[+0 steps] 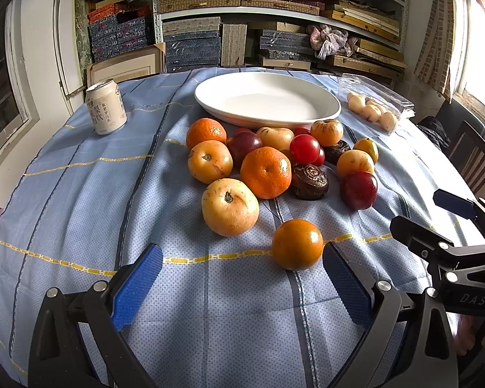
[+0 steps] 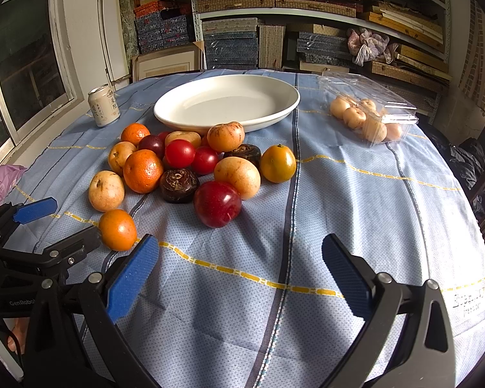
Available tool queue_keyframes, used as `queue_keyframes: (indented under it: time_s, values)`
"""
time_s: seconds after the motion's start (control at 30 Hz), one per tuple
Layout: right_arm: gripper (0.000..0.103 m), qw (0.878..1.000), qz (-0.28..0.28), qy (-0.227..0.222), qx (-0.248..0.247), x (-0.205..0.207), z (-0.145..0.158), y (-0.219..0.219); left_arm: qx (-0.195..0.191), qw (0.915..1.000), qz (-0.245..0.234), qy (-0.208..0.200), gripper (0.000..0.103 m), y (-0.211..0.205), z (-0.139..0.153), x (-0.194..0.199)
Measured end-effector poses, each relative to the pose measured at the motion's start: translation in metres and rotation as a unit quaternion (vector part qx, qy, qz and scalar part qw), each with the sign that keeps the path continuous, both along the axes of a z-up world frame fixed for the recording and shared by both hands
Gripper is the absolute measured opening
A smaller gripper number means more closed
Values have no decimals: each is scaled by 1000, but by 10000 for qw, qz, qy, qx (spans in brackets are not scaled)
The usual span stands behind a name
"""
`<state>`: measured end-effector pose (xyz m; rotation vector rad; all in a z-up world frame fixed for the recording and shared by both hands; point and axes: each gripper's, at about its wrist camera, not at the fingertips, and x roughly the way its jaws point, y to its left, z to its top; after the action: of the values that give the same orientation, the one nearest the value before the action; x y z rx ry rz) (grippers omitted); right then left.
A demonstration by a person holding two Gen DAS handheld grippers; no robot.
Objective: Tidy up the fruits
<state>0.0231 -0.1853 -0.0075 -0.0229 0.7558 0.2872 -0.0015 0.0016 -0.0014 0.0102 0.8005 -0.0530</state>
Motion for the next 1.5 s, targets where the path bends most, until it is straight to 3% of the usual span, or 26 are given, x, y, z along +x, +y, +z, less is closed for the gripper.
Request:
queue_keyframes:
  time_s: [1.03, 1.2, 1.5]
  values:
    - [99, 10000, 1, -31, 23, -1, 1, -2, -30, 10000, -18, 25, 100, 2, -2, 0]
    - [99, 9993, -18, -250, 277, -6, 17, -7, -88, 9999, -6, 72, 100, 13, -3, -3]
    - [99, 9994, 74, -112, 309, -3, 8, -9, -128, 9990, -255, 337, 100, 33, -2, -5]
